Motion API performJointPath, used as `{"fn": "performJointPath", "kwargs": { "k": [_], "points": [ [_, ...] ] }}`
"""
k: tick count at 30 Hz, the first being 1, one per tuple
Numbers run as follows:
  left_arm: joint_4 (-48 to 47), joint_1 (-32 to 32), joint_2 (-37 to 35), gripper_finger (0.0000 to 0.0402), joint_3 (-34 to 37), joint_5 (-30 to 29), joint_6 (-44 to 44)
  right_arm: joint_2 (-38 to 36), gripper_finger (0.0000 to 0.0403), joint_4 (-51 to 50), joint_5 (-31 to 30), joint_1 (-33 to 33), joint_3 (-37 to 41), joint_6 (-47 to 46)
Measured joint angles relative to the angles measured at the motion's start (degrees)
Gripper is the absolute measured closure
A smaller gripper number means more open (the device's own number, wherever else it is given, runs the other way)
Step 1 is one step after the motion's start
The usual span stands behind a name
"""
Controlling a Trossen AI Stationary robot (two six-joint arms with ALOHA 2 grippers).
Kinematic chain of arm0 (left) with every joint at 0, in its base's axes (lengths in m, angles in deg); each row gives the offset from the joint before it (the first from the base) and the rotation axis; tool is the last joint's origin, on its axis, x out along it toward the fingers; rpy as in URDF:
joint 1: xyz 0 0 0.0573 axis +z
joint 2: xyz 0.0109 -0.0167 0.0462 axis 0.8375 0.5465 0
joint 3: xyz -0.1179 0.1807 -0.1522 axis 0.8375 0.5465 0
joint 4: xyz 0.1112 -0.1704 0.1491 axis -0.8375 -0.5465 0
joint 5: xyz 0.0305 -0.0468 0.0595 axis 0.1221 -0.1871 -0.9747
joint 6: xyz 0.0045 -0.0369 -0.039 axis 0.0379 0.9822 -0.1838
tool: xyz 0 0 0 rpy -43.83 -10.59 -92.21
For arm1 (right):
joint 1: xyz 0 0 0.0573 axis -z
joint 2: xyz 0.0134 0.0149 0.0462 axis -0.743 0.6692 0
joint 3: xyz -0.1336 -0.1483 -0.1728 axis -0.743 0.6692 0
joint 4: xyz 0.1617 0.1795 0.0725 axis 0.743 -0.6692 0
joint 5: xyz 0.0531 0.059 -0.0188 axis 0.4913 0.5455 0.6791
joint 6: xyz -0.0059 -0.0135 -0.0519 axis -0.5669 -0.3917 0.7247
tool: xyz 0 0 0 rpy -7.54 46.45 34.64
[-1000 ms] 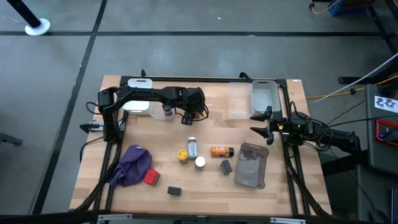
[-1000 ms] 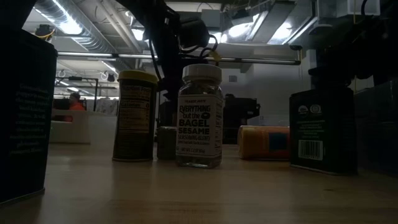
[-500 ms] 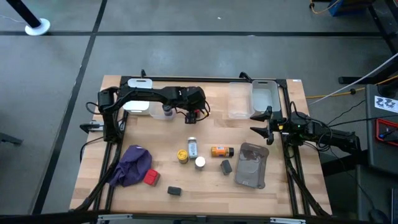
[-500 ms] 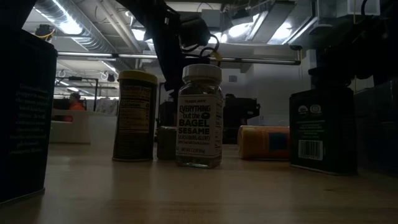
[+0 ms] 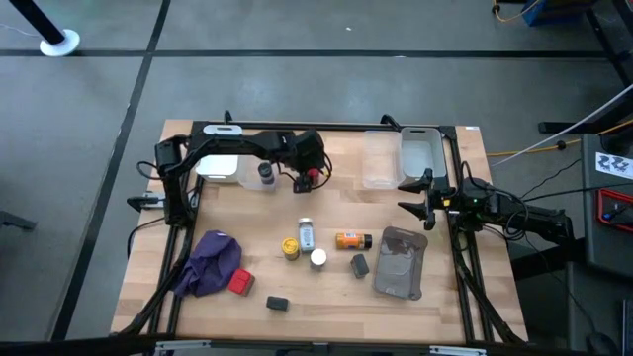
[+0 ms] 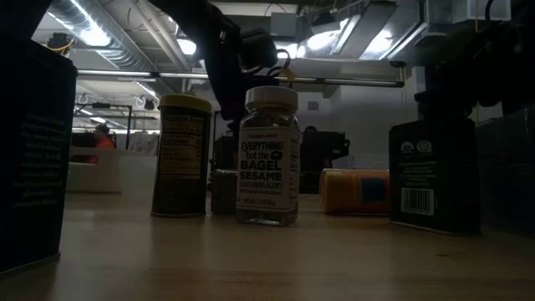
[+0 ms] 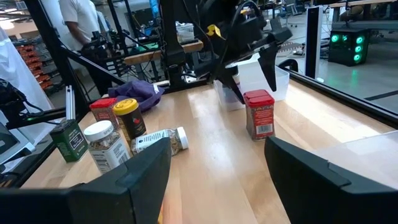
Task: Sort spices by type
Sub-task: Put the top red seasoning can into the white bin
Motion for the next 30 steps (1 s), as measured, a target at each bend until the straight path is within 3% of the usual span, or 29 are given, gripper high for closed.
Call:
{"fn": "performJointPath", "kwargs": {
  "k": [15,23,30],
  "points": [
    [0.3,0.1,2.5,0.0123,0.0,1.1,-1.3,0.0,0.0143,-1.0,0.2,0.0,-0.1,0.0],
    [0.2,0.3,2.4,0.0201,0.0,1.1,-1.1,0.0,0.0143,-1.1,0.5,0.0,-0.1,0.0],
    [-5.2,0.3,2.4,0.0201,-4.6,-0.6,1.8,0.0,0.0143,-1.1,0.5,0.0,-0.1,0.0]
  ]
}}
